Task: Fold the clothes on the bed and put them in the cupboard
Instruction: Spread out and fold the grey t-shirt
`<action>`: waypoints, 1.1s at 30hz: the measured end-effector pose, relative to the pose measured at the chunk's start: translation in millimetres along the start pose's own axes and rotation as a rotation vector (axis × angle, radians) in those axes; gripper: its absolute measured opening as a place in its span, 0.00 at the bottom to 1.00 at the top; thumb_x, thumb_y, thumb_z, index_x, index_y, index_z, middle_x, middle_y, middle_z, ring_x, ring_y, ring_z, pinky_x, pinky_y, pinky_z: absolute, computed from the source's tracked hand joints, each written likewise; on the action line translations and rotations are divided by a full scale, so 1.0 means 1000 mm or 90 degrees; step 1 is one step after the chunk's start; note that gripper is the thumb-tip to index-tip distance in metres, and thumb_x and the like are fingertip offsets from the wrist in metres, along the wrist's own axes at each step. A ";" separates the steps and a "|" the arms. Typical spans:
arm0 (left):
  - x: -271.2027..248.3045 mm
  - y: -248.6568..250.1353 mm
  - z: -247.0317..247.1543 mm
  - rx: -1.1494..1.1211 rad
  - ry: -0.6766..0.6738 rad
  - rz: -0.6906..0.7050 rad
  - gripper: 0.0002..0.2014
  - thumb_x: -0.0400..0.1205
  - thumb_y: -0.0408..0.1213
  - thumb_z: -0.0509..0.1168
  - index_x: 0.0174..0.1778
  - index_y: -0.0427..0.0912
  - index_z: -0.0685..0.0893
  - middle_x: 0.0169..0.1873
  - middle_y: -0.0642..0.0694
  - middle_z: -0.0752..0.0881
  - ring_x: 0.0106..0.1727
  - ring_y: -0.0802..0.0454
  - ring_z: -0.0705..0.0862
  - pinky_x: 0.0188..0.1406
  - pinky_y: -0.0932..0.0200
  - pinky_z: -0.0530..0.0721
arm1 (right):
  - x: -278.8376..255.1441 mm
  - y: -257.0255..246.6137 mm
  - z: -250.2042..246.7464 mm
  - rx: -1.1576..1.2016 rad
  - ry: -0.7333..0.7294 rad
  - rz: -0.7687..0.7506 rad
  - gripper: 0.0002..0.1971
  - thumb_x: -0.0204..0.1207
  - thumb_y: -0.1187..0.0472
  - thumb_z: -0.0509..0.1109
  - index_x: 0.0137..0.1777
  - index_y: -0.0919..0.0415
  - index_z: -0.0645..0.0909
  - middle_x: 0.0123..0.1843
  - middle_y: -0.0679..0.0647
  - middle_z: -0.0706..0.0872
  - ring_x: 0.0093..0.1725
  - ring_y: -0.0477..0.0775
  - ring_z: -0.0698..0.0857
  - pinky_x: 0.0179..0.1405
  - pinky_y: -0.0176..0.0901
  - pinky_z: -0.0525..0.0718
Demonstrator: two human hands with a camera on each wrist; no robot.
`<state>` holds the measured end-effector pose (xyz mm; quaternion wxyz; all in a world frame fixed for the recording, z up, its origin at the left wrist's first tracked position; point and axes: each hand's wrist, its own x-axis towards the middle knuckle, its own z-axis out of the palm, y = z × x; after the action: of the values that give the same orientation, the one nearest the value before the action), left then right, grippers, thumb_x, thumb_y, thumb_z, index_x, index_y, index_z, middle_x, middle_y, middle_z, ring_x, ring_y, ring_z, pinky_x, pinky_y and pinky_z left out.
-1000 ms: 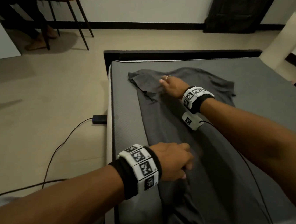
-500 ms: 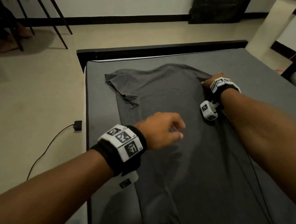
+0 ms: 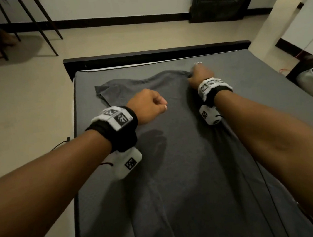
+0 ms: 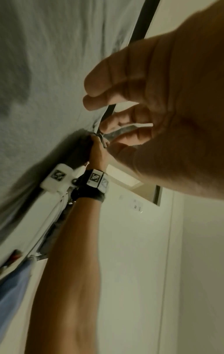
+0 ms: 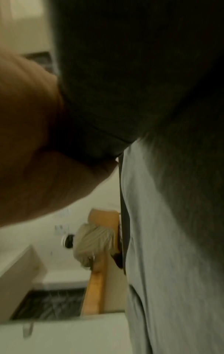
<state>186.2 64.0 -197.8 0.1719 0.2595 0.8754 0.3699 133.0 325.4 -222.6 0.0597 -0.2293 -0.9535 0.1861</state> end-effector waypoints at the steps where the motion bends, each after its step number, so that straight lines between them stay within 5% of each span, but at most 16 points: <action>1: 0.010 0.001 -0.001 -0.049 -0.002 -0.035 0.01 0.81 0.39 0.70 0.47 0.48 0.86 0.45 0.41 0.91 0.46 0.44 0.91 0.46 0.49 0.88 | -0.002 -0.010 0.005 -0.015 -0.041 -0.052 0.19 0.75 0.55 0.74 0.62 0.61 0.77 0.58 0.62 0.85 0.59 0.68 0.85 0.52 0.53 0.83; 3: 0.034 -0.003 -0.001 -0.114 -0.014 -0.117 0.04 0.82 0.41 0.70 0.50 0.47 0.83 0.48 0.37 0.90 0.40 0.41 0.90 0.42 0.42 0.90 | -0.015 -0.024 0.009 -0.041 -0.106 -0.126 0.38 0.71 0.51 0.80 0.79 0.55 0.69 0.75 0.61 0.78 0.71 0.65 0.81 0.68 0.55 0.81; 5: 0.057 -0.009 0.001 -0.123 -0.033 -0.182 0.13 0.83 0.45 0.70 0.58 0.41 0.81 0.53 0.36 0.88 0.38 0.40 0.88 0.39 0.43 0.89 | -0.031 -0.020 0.005 -0.021 -0.113 -0.119 0.50 0.68 0.46 0.82 0.86 0.48 0.59 0.83 0.59 0.69 0.76 0.63 0.76 0.74 0.58 0.78; 11: 0.129 -0.028 0.016 -0.036 -0.012 -0.250 0.41 0.76 0.68 0.65 0.68 0.32 0.78 0.53 0.35 0.89 0.47 0.35 0.92 0.49 0.33 0.90 | -0.124 0.060 -0.031 -0.089 -0.127 0.035 0.36 0.71 0.43 0.80 0.77 0.53 0.74 0.72 0.58 0.83 0.69 0.61 0.82 0.67 0.53 0.81; 14: 0.162 -0.031 0.034 0.118 -0.038 -0.222 0.54 0.66 0.81 0.58 0.74 0.38 0.78 0.68 0.34 0.83 0.63 0.33 0.85 0.66 0.39 0.82 | -0.186 0.104 -0.031 -0.156 -0.174 0.112 0.35 0.69 0.40 0.79 0.73 0.54 0.76 0.69 0.58 0.83 0.66 0.63 0.83 0.64 0.54 0.82; 18: 0.183 -0.022 0.055 0.260 -0.070 -0.195 0.41 0.79 0.68 0.63 0.83 0.43 0.69 0.82 0.37 0.68 0.78 0.35 0.72 0.77 0.44 0.70 | -0.246 0.143 -0.035 -0.149 -0.156 0.193 0.33 0.71 0.36 0.76 0.71 0.53 0.75 0.63 0.55 0.86 0.62 0.61 0.85 0.57 0.54 0.84; 21: 0.197 -0.028 0.050 0.332 -0.118 -0.148 0.26 0.83 0.49 0.67 0.77 0.45 0.78 0.76 0.37 0.75 0.74 0.35 0.76 0.74 0.45 0.74 | -0.276 0.158 -0.039 -0.116 -0.152 0.214 0.17 0.75 0.38 0.74 0.52 0.49 0.78 0.46 0.46 0.85 0.47 0.52 0.85 0.44 0.48 0.81; 24: 0.201 -0.028 0.037 0.409 -0.197 -0.091 0.24 0.79 0.44 0.71 0.71 0.40 0.82 0.71 0.35 0.79 0.71 0.36 0.79 0.73 0.48 0.74 | -0.296 0.152 -0.040 -0.090 -0.128 0.174 0.14 0.79 0.45 0.71 0.37 0.49 0.73 0.38 0.45 0.80 0.39 0.46 0.79 0.37 0.44 0.76; 27: 0.218 -0.042 0.028 0.418 -0.270 -0.104 0.41 0.56 0.56 0.68 0.67 0.44 0.82 0.65 0.35 0.83 0.65 0.36 0.82 0.69 0.47 0.78 | -0.309 0.134 -0.043 -0.056 -0.086 0.154 0.10 0.82 0.49 0.69 0.43 0.47 0.71 0.38 0.44 0.81 0.37 0.43 0.80 0.37 0.45 0.79; 29: 0.249 -0.071 0.032 0.386 -0.277 -0.087 0.43 0.45 0.61 0.64 0.59 0.48 0.82 0.60 0.36 0.85 0.58 0.37 0.85 0.63 0.43 0.83 | -0.320 0.120 -0.043 -0.024 -0.095 0.144 0.08 0.83 0.47 0.67 0.50 0.43 0.69 0.39 0.43 0.83 0.37 0.42 0.82 0.36 0.42 0.81; 31: 0.256 -0.080 0.035 0.349 -0.261 -0.058 0.44 0.48 0.60 0.66 0.63 0.50 0.78 0.64 0.35 0.83 0.61 0.35 0.84 0.63 0.40 0.83 | -0.334 0.109 -0.043 -0.051 -0.146 0.139 0.15 0.82 0.42 0.67 0.63 0.35 0.65 0.46 0.37 0.83 0.42 0.41 0.84 0.36 0.35 0.79; 33: 0.220 -0.060 0.033 0.336 -0.177 -0.027 0.40 0.66 0.61 0.68 0.74 0.52 0.71 0.74 0.33 0.76 0.71 0.33 0.78 0.72 0.40 0.76 | -0.350 0.105 -0.043 -0.130 -0.176 0.148 0.24 0.81 0.38 0.66 0.73 0.34 0.61 0.55 0.34 0.79 0.53 0.43 0.85 0.44 0.34 0.77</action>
<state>5.1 175.0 -288.4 0.2241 0.3253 0.9146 0.0867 495.8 264.8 -233.0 -0.1172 -0.3146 -0.9338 0.1237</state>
